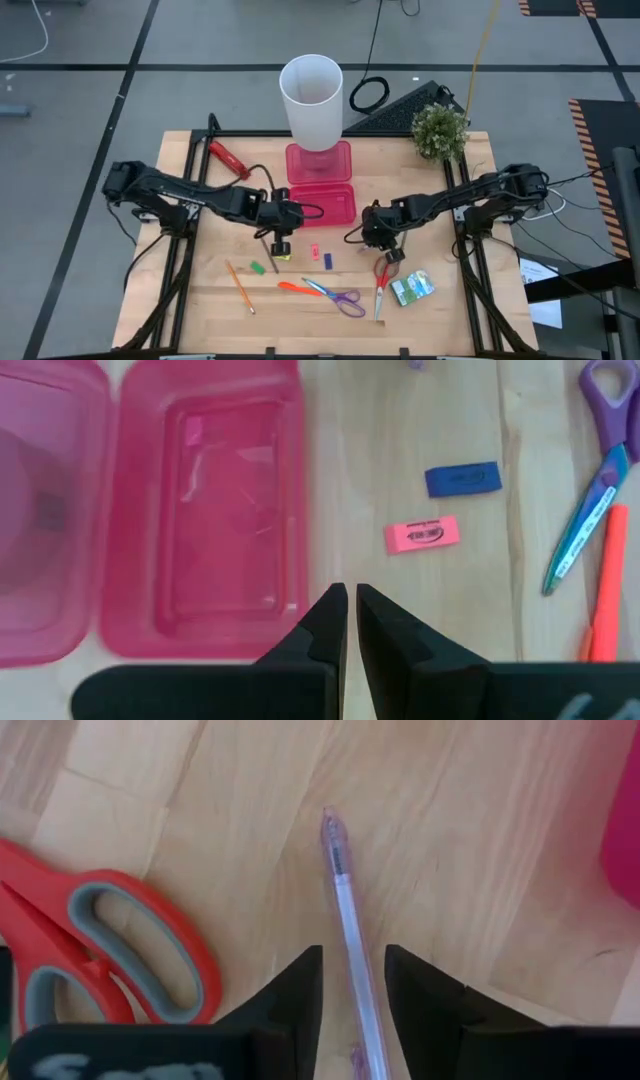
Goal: Pack school essentials
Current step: Put the purple pen into the pink supply box
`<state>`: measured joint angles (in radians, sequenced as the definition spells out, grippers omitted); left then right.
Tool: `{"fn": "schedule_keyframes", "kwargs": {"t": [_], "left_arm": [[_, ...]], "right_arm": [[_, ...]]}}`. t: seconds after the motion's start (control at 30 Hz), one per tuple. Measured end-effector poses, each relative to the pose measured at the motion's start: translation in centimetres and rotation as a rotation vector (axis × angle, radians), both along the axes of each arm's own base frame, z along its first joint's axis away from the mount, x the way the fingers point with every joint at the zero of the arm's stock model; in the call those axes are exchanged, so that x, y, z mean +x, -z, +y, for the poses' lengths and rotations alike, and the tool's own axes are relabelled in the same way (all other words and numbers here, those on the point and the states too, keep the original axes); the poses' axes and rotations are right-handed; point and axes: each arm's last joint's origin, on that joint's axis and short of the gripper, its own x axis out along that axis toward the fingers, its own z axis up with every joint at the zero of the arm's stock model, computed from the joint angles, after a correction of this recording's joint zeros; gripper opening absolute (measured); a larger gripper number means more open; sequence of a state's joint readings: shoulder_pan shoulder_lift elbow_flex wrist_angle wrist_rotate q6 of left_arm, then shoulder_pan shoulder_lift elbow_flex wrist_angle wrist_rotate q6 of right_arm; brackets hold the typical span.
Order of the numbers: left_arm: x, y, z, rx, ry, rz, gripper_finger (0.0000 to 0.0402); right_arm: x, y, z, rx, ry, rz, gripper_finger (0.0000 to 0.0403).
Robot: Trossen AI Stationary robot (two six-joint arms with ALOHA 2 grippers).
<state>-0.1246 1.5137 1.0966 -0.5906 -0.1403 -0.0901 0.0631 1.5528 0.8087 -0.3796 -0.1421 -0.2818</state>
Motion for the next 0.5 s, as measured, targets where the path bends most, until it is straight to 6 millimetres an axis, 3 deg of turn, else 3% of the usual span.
{"fn": "schedule_keyframes", "kwargs": {"t": [0.27, 0.5], "left_arm": [[3.0, 3.6, -0.4, -0.035, 0.052, 0.002, 0.0031], [4.3, 6.8, 1.1, -0.033, 0.002, 0.069, 0.0031]], "right_arm": [[-0.7, 0.9, 0.0, 0.002, 0.004, 0.017, 0.0075], [-1.2, 1.7, -0.1, -0.002, -0.013, -0.011, 0.0042]]}}
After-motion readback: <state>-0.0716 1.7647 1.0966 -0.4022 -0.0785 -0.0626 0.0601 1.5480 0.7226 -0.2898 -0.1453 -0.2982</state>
